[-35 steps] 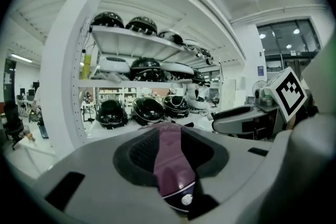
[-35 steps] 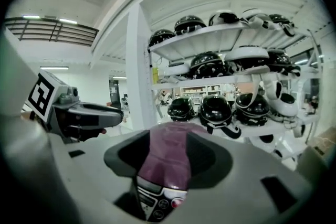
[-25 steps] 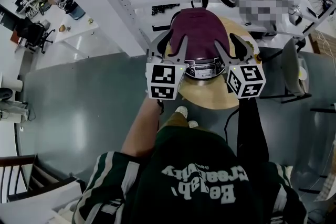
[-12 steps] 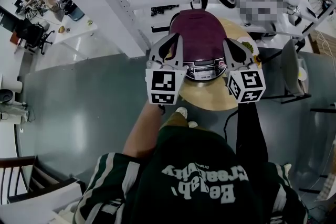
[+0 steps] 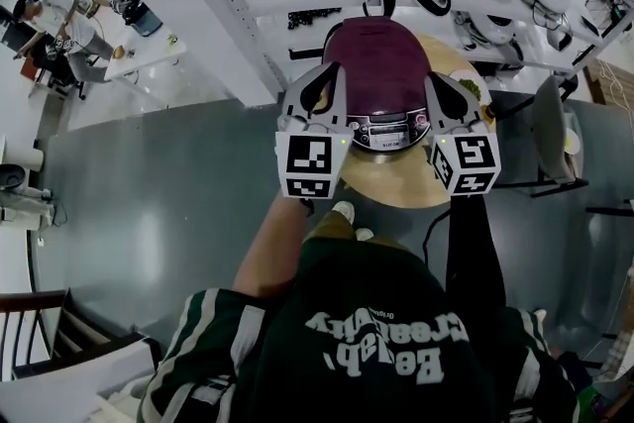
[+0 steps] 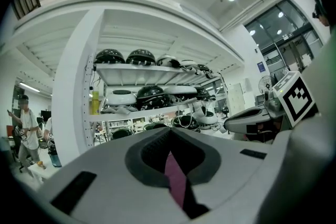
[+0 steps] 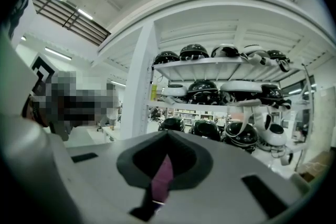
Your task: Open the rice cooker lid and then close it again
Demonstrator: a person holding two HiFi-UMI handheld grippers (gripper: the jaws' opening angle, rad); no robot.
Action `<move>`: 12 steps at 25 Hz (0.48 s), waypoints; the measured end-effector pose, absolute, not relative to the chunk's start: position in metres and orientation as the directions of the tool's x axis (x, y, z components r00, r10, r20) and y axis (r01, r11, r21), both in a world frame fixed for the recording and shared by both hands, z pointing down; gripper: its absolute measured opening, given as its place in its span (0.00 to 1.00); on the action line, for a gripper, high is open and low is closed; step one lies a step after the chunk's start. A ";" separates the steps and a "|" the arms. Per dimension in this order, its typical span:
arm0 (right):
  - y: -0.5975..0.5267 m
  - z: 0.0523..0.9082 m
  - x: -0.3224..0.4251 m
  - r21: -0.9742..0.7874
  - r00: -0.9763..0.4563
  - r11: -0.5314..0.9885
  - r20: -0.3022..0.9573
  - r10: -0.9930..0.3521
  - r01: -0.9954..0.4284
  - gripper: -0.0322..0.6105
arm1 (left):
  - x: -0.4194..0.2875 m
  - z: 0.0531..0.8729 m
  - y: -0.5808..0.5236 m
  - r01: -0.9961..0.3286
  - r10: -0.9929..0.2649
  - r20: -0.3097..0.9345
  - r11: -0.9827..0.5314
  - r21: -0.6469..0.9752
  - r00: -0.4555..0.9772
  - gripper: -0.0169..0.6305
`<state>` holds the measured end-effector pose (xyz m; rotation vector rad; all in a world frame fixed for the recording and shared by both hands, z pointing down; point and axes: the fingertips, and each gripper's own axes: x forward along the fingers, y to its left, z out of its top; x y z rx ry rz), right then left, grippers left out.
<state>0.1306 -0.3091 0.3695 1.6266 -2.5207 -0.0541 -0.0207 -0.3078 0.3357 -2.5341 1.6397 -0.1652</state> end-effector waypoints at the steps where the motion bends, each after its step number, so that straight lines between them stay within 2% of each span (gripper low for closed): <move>1: -0.308 0.369 0.130 0.106 -0.405 0.414 0.097 -0.909 -0.904 0.05 | -0.021 0.335 -0.307 -0.900 -0.913 0.022 -0.407 -0.156 0.408 0.03; 12: -0.303 0.369 0.132 0.104 -0.404 0.412 0.089 -0.910 -0.905 0.05 | -0.020 0.333 -0.300 -0.902 -0.912 0.013 -0.406 -0.148 0.409 0.03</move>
